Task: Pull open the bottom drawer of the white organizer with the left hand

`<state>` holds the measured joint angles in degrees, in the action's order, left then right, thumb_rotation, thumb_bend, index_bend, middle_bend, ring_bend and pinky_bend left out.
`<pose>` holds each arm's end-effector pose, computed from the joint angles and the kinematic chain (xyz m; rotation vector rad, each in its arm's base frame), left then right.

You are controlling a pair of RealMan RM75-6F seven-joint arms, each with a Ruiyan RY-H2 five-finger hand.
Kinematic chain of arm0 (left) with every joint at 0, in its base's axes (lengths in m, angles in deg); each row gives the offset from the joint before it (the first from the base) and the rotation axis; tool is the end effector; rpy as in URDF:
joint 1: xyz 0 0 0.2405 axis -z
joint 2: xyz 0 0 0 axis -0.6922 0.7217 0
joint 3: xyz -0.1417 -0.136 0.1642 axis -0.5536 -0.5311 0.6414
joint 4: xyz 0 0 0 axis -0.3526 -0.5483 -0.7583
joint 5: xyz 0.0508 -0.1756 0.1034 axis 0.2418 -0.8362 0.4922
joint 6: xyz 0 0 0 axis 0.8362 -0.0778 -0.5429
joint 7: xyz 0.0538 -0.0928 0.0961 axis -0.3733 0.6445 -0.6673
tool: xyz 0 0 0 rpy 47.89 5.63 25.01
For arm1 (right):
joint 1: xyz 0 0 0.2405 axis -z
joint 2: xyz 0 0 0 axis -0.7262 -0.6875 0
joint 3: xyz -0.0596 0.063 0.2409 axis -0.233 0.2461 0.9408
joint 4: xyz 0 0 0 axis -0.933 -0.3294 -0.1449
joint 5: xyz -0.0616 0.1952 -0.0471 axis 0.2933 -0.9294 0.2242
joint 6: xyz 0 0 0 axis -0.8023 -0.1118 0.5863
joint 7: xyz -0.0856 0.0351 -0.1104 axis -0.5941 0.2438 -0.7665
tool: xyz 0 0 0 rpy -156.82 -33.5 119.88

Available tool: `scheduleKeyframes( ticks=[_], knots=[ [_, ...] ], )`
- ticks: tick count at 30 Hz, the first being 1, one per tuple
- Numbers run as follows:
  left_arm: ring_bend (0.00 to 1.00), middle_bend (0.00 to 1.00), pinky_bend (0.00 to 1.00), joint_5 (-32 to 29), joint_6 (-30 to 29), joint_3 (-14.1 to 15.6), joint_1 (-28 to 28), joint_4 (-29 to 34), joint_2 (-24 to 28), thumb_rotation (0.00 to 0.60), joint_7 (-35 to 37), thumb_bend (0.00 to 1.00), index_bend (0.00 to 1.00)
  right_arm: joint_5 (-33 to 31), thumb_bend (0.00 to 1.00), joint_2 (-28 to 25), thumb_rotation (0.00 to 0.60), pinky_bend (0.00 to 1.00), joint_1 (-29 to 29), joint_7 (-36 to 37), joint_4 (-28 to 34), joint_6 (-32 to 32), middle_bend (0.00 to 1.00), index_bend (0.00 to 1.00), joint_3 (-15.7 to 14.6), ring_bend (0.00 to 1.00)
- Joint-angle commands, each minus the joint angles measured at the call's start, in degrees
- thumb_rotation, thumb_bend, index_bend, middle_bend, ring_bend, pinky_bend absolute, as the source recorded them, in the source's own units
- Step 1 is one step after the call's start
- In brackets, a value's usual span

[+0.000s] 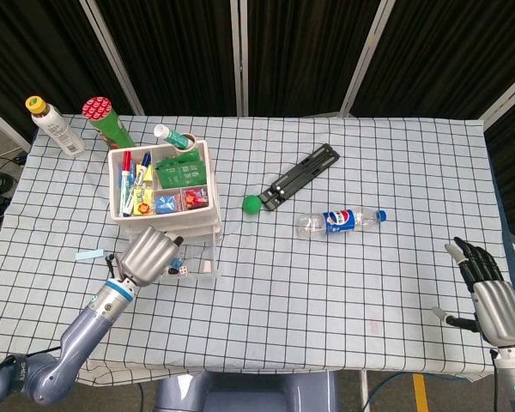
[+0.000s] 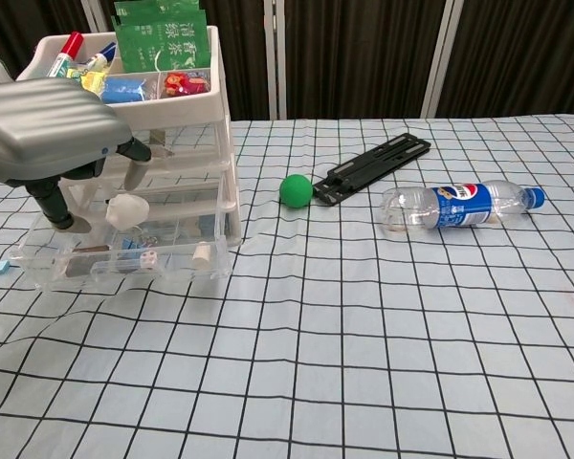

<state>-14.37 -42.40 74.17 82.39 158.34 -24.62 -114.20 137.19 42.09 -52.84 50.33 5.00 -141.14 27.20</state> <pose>-0.1291 0.2921 0.0383 -2.0440 -0.2160 -0.5573 -0.3048 -0.1852 0.1694 1.4206 -0.9998 1.1093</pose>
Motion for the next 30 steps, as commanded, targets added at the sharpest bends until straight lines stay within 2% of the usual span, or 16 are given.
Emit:
scheduleKeyframes(
  ticks=[1,16,30],
  knots=[
    [0.92,1.00,0.84,-1.29,0.37,0.00,1.22,-0.17,-0.43,0.600,-1.51,0.14,0.39,-0.24,0.02,-0.03,0.600,0.00,-0.08,0.25,-0.10,0.15,0.00,0.08,0.13,0.00],
    [0.92,1.00,0.84,-10.03,-0.67,1.69,5.99,-0.85,-3.28,0.600,-7.65,0.17,0.43,-0.51,0.02,-0.22,0.600,0.00,-0.10,1.68,-0.45,0.01,0.00,0.08,0.43,0.00],
    [0.92,1.00,0.84,-16.43,-2.02,3.09,9.81,-2.46,-5.62,0.600,-8.67,0.24,0.43,-0.71,0.02,-0.25,0.600,0.00,-0.14,2.10,-0.61,0.15,0.00,0.08,0.53,0.00]
  ],
)
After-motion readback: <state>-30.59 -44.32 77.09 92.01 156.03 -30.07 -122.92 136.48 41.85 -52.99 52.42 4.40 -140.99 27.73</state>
